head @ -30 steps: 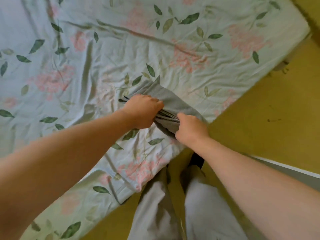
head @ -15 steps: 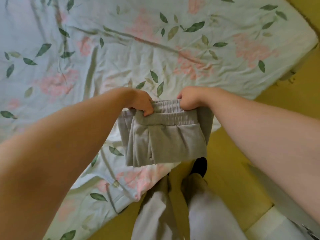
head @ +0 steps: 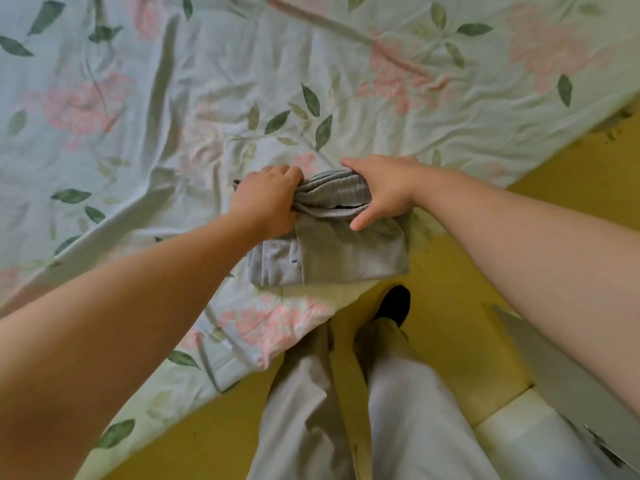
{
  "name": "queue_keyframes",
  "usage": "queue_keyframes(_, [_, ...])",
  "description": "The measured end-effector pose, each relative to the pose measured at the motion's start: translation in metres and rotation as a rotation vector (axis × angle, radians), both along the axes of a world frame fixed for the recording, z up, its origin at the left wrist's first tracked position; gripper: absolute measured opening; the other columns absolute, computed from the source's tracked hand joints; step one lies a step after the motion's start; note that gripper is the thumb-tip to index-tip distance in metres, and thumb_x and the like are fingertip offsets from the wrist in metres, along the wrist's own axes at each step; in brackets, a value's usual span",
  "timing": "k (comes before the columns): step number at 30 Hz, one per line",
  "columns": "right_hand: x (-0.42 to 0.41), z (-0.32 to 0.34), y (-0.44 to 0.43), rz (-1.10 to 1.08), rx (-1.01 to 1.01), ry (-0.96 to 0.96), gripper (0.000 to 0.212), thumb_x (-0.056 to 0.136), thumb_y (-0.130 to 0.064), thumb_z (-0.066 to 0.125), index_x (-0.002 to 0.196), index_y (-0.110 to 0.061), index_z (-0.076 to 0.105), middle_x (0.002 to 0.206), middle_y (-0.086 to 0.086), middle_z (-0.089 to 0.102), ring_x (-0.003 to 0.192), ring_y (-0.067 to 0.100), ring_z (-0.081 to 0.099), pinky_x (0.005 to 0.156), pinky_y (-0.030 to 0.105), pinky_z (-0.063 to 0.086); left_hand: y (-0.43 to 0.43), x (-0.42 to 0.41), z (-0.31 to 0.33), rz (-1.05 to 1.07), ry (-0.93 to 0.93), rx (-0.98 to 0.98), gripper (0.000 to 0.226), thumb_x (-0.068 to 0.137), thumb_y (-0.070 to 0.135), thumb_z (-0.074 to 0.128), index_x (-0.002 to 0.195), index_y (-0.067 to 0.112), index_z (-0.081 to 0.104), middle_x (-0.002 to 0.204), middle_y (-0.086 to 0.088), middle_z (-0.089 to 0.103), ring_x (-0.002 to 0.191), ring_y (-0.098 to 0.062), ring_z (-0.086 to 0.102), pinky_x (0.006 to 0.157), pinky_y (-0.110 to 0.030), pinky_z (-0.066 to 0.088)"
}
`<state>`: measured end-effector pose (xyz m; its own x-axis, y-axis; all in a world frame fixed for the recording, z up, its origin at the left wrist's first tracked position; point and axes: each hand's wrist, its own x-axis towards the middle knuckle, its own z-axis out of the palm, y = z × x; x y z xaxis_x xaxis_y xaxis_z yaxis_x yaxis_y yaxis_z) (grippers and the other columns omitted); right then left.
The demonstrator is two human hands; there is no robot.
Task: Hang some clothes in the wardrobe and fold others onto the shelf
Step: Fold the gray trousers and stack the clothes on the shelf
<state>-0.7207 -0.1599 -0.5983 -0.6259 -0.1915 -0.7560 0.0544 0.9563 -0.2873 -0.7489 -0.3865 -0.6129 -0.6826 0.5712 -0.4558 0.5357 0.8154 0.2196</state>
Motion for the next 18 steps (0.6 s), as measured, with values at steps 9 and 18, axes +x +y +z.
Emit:
queue_keyframes(9, [0.124,-0.017,-0.014,0.199,0.011,0.583,0.048,0.061,-0.012,0.080,0.104,-0.008,0.059,0.093,0.016,0.055,0.080,0.035,0.055,0.051,0.033,0.034,-0.040,0.116,-0.026,-0.160,0.239,0.148,0.037,0.087,0.015,0.061,0.120,0.004,0.050,0.133,-0.021,0.053,0.119,-0.041,0.053,0.090,-0.049,0.046])
queue_keyframes(18, [0.172,-0.067,-0.041,0.214,0.309,0.475,0.075,0.080,-0.030,0.063,0.145,-0.013,0.029,0.140,0.017,0.021,0.124,0.037,0.025,0.097,0.050,0.034,-0.043,0.139,-0.064,-0.158,0.140,0.010,0.097,0.075,0.046,0.080,0.145,0.005,0.027,0.159,-0.025,0.025,0.145,-0.047,0.024,0.110,-0.067,0.030])
